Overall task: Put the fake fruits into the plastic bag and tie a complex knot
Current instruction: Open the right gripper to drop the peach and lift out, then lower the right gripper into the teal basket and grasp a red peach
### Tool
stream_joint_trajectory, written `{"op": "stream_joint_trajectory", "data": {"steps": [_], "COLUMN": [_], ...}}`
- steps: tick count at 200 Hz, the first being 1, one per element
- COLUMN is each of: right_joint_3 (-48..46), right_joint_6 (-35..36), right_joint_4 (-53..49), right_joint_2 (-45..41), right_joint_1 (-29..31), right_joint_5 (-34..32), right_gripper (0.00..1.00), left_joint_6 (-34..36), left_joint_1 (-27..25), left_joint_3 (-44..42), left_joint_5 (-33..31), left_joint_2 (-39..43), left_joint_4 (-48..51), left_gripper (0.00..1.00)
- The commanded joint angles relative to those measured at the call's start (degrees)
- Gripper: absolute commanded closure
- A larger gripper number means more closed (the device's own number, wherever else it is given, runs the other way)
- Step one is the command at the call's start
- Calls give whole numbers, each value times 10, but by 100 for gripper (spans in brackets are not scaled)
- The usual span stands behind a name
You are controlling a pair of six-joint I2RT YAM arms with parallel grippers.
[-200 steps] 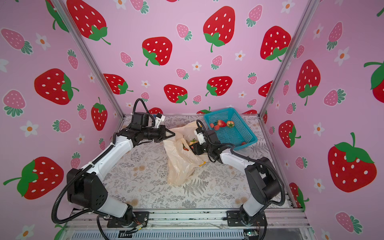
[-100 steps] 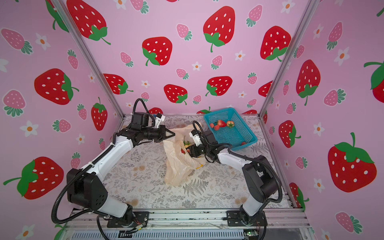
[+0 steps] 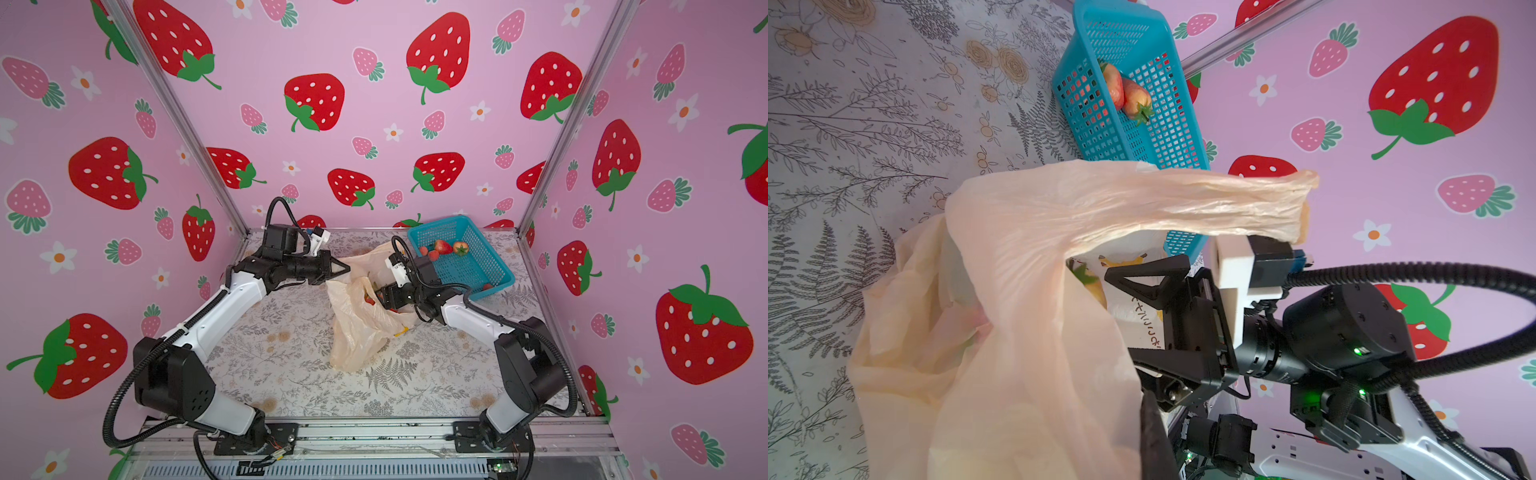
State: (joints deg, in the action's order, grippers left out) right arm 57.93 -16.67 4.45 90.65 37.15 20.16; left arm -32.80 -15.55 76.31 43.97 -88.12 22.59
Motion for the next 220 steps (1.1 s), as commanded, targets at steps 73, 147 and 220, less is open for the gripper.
{"op": "stream_joint_trajectory", "data": {"steps": [73, 147, 220], "right_joint_3": [-21, -54, 105], "right_joint_6": [13, 26, 19], "right_joint_4": [0, -5, -23], "right_joint_2": [-122, -160, 78], "right_joint_1": [-58, -179, -276], "right_joint_5": [70, 44, -207], "right_gripper": [26, 27, 19], "left_joint_6": [5, 5, 4], "left_joint_1": [-2, 0, 0], "left_joint_3": [-2, -2, -2], "left_joint_5": [2, 0, 2], "left_joint_2": [11, 10, 13], "left_joint_4": [7, 7, 6], "left_gripper": [100, 100, 100]}}
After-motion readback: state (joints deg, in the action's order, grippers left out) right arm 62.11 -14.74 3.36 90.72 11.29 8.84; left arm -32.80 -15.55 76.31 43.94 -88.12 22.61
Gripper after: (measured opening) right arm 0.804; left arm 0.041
